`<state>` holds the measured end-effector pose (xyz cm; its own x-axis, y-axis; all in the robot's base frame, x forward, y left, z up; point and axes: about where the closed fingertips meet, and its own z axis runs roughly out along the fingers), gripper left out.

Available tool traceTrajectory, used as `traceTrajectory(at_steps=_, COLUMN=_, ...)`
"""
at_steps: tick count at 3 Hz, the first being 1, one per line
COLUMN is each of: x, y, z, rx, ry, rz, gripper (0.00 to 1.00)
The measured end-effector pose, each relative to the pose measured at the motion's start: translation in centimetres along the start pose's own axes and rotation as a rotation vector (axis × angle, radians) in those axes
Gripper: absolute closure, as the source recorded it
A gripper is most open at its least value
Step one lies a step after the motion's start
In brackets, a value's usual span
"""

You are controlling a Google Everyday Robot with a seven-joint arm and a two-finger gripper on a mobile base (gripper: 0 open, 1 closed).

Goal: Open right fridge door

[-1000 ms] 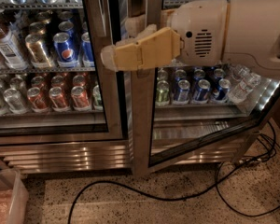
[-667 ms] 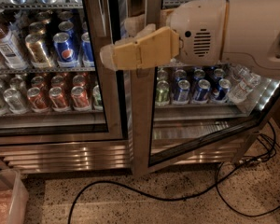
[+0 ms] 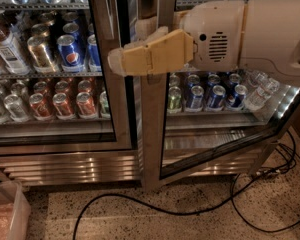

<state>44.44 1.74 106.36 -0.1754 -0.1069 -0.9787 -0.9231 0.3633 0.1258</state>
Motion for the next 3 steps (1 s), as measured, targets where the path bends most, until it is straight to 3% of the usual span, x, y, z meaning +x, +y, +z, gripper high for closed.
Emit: traceTrajectory(at_steps=3, x=0.08, y=0.33, z=-0.06, rx=0.016, ry=0.006, rz=0.006, gripper=0.0)
